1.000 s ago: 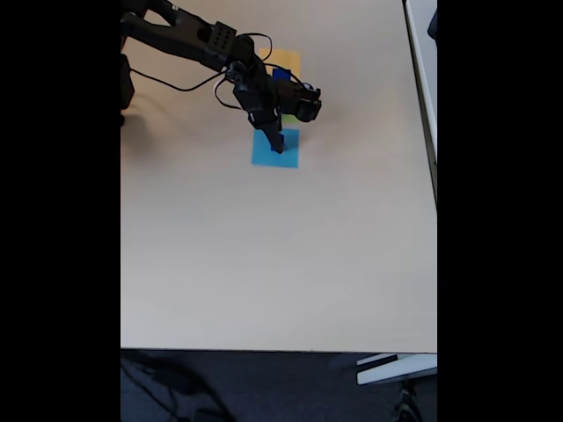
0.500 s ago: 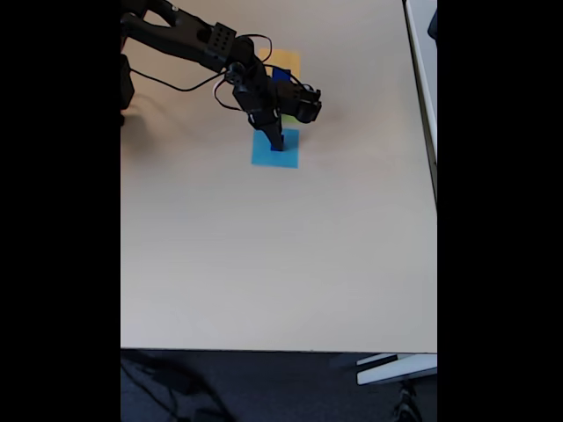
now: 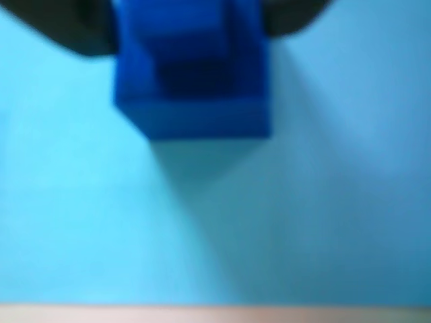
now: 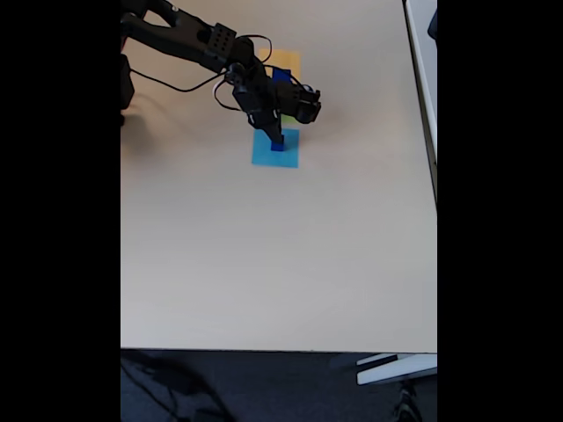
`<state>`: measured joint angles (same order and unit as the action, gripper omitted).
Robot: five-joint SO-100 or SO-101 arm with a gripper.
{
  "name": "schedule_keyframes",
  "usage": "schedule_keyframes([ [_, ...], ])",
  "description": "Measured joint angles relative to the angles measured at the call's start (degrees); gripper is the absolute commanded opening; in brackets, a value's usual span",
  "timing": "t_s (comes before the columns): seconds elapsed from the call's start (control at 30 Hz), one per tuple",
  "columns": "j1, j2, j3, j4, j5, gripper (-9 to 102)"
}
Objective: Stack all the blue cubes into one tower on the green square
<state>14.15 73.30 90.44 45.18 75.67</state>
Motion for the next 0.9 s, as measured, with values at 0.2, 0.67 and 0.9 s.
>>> schedule_keyframes([
  [0.2, 0.0, 0.0, 0.09, -0.18, 0.0, 6],
  [0.67, 0.0, 0.0, 0.35, -0.35, 0.0, 0],
  [0.9, 0.0, 0.0, 0.35, -0.35, 0.0, 0],
])
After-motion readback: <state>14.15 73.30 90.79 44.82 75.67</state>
